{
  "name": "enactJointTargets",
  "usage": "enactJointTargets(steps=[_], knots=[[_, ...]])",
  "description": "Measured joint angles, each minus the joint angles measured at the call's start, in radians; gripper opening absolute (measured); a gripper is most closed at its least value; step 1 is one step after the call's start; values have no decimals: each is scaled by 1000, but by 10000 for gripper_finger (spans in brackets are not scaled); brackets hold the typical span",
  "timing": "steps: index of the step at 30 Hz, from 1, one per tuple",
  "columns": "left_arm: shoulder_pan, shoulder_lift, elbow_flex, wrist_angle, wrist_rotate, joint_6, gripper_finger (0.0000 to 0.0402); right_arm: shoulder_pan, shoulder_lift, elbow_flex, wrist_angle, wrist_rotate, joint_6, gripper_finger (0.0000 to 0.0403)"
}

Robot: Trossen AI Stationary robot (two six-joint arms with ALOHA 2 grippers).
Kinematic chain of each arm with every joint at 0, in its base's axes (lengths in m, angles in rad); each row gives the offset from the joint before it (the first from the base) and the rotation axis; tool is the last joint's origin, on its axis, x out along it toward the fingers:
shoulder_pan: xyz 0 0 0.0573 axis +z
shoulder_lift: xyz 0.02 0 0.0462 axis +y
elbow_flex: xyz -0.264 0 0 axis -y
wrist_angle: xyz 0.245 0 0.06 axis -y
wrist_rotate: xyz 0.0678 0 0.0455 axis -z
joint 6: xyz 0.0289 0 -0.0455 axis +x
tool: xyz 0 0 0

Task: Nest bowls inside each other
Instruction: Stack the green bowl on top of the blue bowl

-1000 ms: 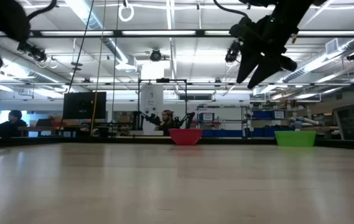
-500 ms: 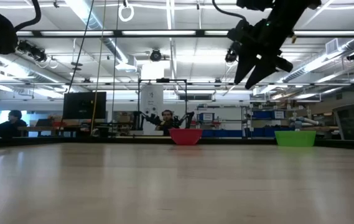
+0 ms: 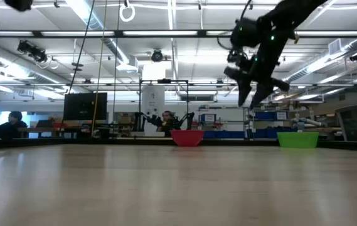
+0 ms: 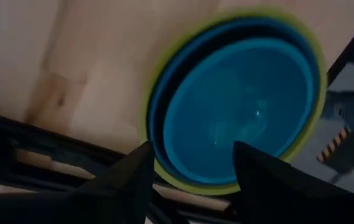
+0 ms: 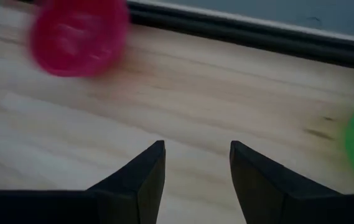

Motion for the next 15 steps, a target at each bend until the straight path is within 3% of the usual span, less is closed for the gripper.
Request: enactJointTargets(steps=[8, 15], knots=[[0, -1, 126, -101, -172, -82, 219, -218, 118, 0, -185, -7, -56, 183], [0, 0, 137, -97, -236, -91, 219, -320, 200, 0, -211, 18, -173, 180]])
